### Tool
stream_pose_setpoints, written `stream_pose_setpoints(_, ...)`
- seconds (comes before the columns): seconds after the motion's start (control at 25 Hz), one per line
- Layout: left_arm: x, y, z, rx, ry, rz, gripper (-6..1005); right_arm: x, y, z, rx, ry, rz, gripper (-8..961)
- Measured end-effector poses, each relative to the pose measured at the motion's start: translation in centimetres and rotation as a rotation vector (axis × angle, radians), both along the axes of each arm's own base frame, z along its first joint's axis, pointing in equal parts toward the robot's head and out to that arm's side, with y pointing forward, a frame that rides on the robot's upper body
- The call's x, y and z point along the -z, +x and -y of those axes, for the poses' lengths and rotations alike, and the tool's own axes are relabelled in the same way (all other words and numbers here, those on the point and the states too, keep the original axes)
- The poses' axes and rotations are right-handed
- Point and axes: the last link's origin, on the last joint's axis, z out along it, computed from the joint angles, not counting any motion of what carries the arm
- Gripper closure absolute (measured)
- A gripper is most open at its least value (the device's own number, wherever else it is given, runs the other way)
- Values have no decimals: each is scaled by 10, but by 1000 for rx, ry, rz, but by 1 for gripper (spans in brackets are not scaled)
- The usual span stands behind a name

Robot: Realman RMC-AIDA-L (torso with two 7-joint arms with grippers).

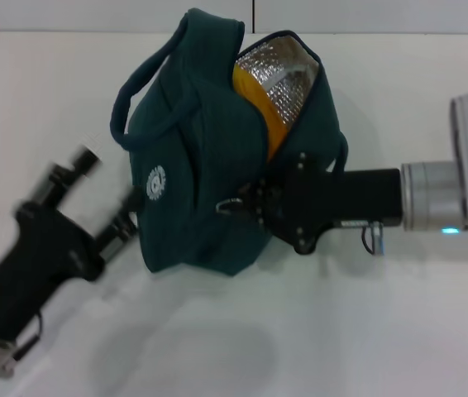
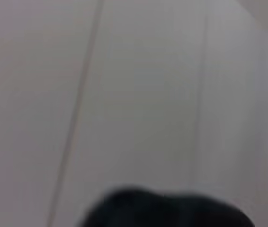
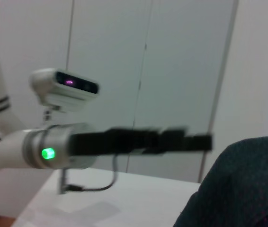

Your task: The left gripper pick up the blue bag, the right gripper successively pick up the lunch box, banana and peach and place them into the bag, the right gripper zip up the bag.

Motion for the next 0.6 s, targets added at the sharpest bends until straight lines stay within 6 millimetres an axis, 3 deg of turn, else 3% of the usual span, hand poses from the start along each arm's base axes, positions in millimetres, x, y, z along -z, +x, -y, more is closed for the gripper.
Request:
stream_pose_setpoints(0.2, 19, -2, 2, 0, -102, -82, 204, 5, -13, -10, -12, 5, 23, 934)
stream_pose_setpoints(0.6, 32, -10, -13, -67, -151, -167, 206, 6, -25, -11, -26, -12, -1, 934)
